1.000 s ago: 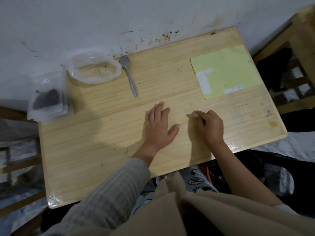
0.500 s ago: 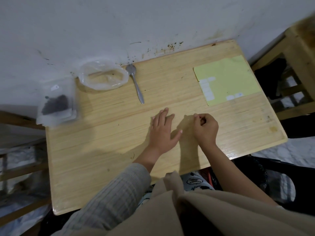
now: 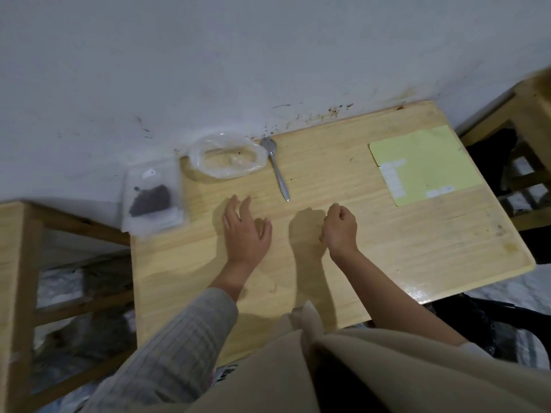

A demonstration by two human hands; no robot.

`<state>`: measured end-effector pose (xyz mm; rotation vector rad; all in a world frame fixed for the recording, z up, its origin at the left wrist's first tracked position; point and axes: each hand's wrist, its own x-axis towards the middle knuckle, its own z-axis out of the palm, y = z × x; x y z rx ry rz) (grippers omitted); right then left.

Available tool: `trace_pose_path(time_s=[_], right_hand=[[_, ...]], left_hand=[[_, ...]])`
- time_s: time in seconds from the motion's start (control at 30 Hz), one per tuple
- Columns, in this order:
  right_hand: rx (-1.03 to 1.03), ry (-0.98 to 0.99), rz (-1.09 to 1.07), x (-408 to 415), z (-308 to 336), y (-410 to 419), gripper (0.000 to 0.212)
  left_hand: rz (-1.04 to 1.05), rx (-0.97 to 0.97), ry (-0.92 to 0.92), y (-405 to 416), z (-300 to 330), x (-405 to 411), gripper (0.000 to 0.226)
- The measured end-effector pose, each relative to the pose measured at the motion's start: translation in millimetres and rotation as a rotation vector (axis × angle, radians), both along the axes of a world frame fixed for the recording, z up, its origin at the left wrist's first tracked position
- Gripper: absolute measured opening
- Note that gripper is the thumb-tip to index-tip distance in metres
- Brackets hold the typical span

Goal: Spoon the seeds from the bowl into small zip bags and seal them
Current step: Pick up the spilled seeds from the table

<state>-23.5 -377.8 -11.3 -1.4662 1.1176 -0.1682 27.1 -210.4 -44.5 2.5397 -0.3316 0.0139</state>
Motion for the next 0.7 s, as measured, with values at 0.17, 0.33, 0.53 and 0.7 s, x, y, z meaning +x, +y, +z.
trace_pose_path(time_s=[0.17, 0.33, 0.53, 0.7], right_hand=[[0.069, 0.023, 0.079, 27.5, 2.9, 14.4, 0.044], [0.341, -0.003, 0.029, 53.7, 13.5, 20.1, 0.031], [0.718, -0.127, -0.179, 66.4, 24.8, 19.2, 0.034], [0.812, -0.214, -0.252, 51.0, 35.1, 15.8, 0.034]], left_hand=[[0.202, -0.127, -0.045, 10.3, 16.1, 46.8, 0.065], [0.295, -0.091, -0.019, 6.6, 28.7, 84.1, 0.058], [0.307, -0.078, 0.076, 16.3, 35.8, 106.7, 0.050], [0.225, -0.157, 0.038, 3.8, 51.7, 78.7, 0.039]])
